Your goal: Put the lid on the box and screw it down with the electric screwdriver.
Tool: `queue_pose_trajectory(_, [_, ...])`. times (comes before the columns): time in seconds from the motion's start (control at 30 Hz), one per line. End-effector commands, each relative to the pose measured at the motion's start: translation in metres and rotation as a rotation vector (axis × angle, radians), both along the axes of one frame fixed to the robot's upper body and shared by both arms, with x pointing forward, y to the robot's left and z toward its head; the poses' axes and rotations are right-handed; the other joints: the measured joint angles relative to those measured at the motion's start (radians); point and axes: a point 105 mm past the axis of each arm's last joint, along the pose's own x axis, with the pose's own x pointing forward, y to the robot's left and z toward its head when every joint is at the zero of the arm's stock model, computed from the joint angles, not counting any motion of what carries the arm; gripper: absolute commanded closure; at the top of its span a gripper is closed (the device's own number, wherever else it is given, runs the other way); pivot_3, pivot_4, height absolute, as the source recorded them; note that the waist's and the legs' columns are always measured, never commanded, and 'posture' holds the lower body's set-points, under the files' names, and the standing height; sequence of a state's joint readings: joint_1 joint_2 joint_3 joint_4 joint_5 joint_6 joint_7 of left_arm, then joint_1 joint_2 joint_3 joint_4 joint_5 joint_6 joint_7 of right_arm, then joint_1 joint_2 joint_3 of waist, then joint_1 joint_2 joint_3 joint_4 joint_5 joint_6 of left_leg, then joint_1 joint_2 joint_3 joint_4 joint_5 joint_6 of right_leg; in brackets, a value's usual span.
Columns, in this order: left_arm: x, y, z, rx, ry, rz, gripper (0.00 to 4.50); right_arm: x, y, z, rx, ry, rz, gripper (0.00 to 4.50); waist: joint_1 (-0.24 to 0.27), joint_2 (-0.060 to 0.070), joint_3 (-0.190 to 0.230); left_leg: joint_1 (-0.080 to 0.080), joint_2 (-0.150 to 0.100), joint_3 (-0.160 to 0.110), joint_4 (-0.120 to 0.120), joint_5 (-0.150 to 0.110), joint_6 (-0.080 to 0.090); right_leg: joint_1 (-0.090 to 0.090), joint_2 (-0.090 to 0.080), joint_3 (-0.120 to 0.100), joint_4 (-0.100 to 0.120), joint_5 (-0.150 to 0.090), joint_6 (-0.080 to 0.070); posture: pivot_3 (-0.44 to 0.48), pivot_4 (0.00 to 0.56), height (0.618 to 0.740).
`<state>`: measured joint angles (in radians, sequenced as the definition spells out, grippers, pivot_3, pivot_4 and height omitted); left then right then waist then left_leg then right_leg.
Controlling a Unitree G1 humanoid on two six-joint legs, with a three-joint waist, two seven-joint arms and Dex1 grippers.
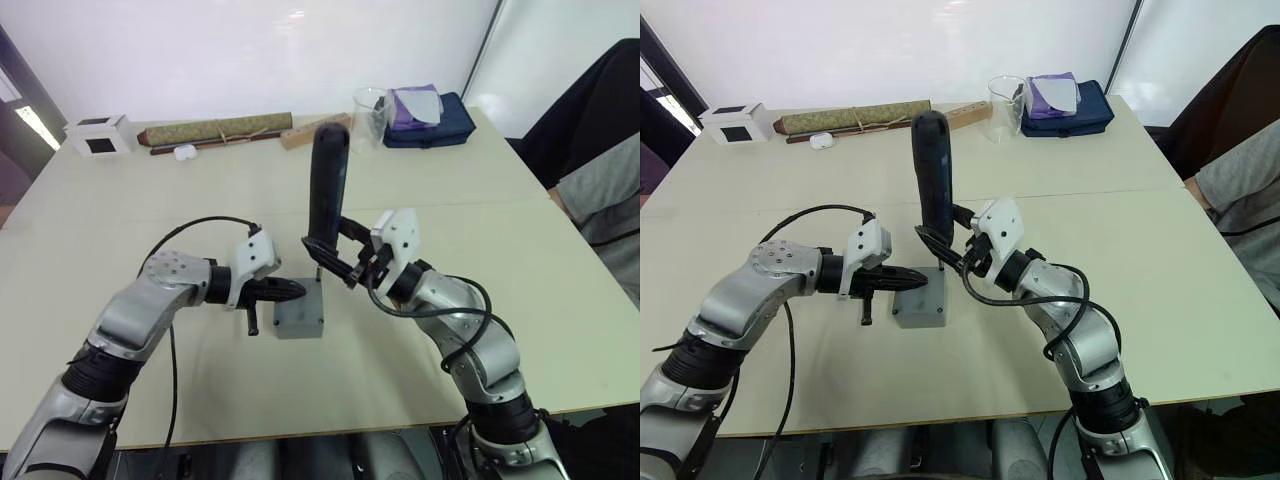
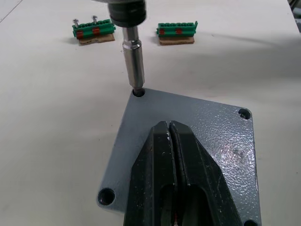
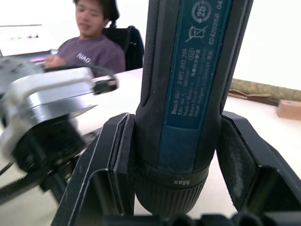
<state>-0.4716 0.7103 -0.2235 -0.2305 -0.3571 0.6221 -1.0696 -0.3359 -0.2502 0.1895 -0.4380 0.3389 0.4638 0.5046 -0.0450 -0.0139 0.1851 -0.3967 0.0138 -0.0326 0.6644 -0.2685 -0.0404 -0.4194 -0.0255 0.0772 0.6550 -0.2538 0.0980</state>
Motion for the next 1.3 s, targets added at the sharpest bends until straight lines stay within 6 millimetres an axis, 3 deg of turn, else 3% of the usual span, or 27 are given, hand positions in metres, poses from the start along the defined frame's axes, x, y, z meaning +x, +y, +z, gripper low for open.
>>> queue_pose_trajectory(0.03, [-0.004, 0.004, -0.018, 0.058, 0.052, 0.004, 4.5, 0.006, 0.0, -0.031, -0.096, 0.108, -0.015, 2.39, 0.0, 0.0, 0.0, 0.005, 0.0, 0.0, -0.001, 0.0, 0.0, 0.005, 0.0, 0.0, -0.001, -0.001, -0.001, 0.0, 0.15, 0.74])
queue_pose_trajectory(0.27, [-0.005, 0.002, -0.019, 0.058, 0.053, 0.0, 4.5, 0.013, -0.005, -0.052, -0.162, 0.163, -0.052, 2.39, 0.0, -0.004, -0.007, 0.016, 0.001, 0.0, -0.004, 0.0, 0.0, 0.017, 0.0, 0.0, -0.005, -0.006, -0.003, 0.0, 0.15, 0.74])
queue_pose_trajectory(0.43, [-0.005, 0.001, -0.02, 0.053, 0.057, 0.002, 4.5, 0.021, -0.004, -0.057, -0.135, 0.198, -0.078, 2.39, 0.001, -0.005, -0.016, 0.022, 0.001, 0.0, -0.007, 0.0, 0.0, 0.022, 0.0, 0.0, -0.007, -0.007, -0.004, 0.0, 0.15, 0.74])
queue_pose_trajectory(0.63, [-0.006, 0.002, -0.022, 0.052, 0.06, 0.007, 4.5, 0.015, -0.004, -0.059, -0.12, 0.204, -0.067, 2.39, 0.001, -0.007, -0.024, 0.026, 0.001, 0.0, -0.013, 0.0, 0.0, 0.023, -0.001, 0.0, -0.009, -0.01, -0.007, 0.0, 0.15, 0.74])
queue_pose_trajectory(0.97, [-0.007, 0.002, -0.023, 0.051, 0.063, 0.007, 4.5, 0.011, 0.0, -0.04, -0.002, 0.177, -0.031, 2.39, 0.001, -0.007, -0.025, 0.026, 0.001, 0.0, -0.015, 0.0, 0.0, 0.022, -0.001, 0.0, -0.009, -0.011, -0.007, 0.0, 0.15, 0.74])
queue_pose_trajectory(1.2, [-0.007, 0.001, -0.023, 0.042, 0.065, 0.004, 4.5, 0.007, 0.002, -0.039, -0.03, 0.153, -0.005, 2.39, 0.0, -0.007, -0.025, 0.025, 0.001, 0.0, -0.016, 0.0, 0.0, 0.021, -0.001, 0.0, -0.01, -0.011, -0.007, 0.0, 0.15, 0.74])
queue_pose_trajectory(1.3, [-0.007, 0.0, -0.023, 0.04, 0.067, 0.003, 4.5, 0.001, 0.002, -0.024, -0.027, 0.103, 0.027, 2.39, 0.0, -0.007, -0.025, 0.025, 0.002, 0.0, -0.016, 0.0, 0.0, 0.021, -0.001, 0.0, -0.01, -0.012, -0.006, 0.0, 0.15, 0.74])
